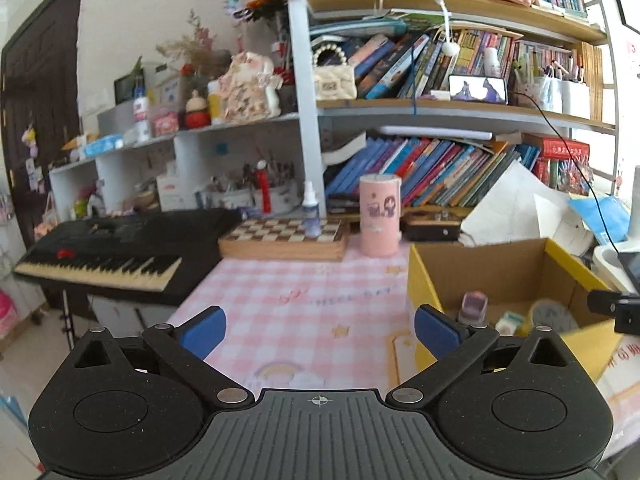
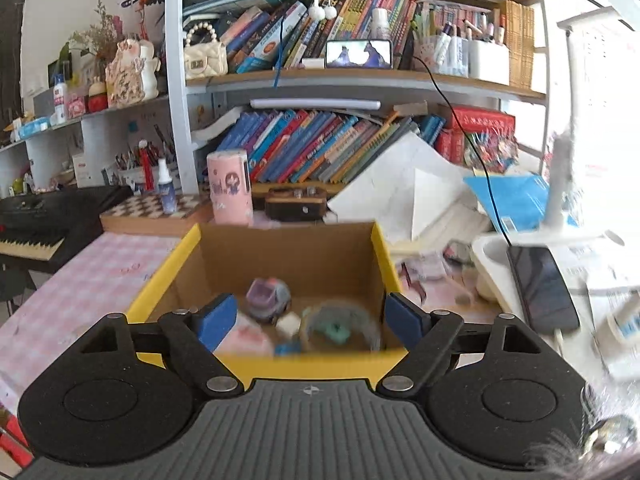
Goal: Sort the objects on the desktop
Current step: 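Open the left tool over the box while the right tool releases the tape inside, then withdraw both open tools from the yellow box back over the table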
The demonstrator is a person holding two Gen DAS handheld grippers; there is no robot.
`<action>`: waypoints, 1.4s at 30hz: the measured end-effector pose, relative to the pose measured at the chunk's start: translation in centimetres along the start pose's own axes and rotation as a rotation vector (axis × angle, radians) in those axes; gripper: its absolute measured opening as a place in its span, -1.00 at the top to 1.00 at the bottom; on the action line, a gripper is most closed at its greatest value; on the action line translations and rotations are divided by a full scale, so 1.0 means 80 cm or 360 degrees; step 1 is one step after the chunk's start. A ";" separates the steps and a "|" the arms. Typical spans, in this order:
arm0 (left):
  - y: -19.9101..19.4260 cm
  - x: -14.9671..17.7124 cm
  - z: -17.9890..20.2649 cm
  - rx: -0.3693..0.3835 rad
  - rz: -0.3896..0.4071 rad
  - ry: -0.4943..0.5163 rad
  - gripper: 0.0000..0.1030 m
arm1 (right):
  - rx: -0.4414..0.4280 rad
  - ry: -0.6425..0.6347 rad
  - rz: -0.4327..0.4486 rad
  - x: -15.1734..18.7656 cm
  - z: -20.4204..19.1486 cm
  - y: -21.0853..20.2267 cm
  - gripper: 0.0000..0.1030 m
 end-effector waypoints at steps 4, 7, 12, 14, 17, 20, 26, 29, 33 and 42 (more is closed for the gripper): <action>-0.017 0.026 -0.010 0.0027 -0.0058 0.0009 -0.98 | 0.0027 0.0057 -0.0081 0.033 -0.025 -0.025 -0.60; -0.031 0.045 -0.015 0.0056 -0.0097 0.0034 -0.98 | 0.0062 0.0083 -0.0120 0.054 -0.045 -0.046 -0.63; -0.051 0.073 -0.023 0.0094 -0.0166 0.0079 -0.98 | 0.0075 0.0041 -0.0160 0.081 -0.078 -0.077 -0.73; -0.057 0.080 -0.026 0.0104 -0.0193 0.0107 -0.98 | 0.0082 0.0040 -0.0165 0.087 -0.088 -0.086 -0.77; -0.066 0.088 -0.034 0.0118 -0.0219 0.0135 -0.98 | 0.0092 0.0044 -0.0175 0.096 -0.098 -0.098 -0.91; -0.074 0.097 -0.044 0.0143 -0.0246 0.0130 -0.98 | 0.0093 0.0054 -0.0203 0.105 -0.110 -0.106 -0.97; -0.085 0.111 -0.064 0.0172 -0.0267 0.0114 -0.98 | 0.0089 0.0091 -0.0266 0.121 -0.128 -0.117 -1.00; -0.088 0.112 -0.070 0.0176 -0.0256 0.0120 -0.98 | 0.0104 0.0115 -0.0285 0.127 -0.132 -0.121 -1.00; -0.089 0.117 -0.073 0.0202 -0.0278 0.0132 -0.98 | 0.0108 0.0121 -0.0289 0.132 -0.141 -0.127 -1.00; -0.095 0.121 -0.077 0.0236 -0.0270 0.0144 -0.98 | 0.0100 0.0107 -0.0287 0.136 -0.153 -0.135 -1.00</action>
Point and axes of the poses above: each gripper's, at about its wrist camera, not at the fingertips, and y roughly the way its jaws point, z to its right, x to its underside, the point moved 4 cm from there along y, roughly the way its jaws point, and after that the axes turned 7 degrees about -x, right-handed, at the moved point
